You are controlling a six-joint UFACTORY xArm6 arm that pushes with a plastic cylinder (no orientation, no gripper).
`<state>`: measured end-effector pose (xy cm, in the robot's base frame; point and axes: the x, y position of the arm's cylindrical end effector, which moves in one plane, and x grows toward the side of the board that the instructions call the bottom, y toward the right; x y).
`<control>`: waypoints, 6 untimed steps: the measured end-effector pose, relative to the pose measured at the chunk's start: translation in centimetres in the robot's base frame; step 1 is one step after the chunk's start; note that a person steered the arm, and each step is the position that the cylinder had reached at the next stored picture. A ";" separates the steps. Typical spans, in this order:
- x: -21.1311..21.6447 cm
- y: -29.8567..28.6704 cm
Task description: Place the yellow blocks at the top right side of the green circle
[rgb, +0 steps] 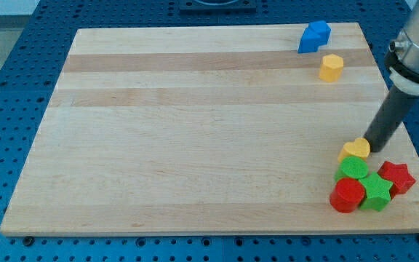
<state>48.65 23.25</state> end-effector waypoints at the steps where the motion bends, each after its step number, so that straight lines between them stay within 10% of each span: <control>1: -3.4 -1.6; 6: 0.2 -2.3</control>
<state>48.80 20.96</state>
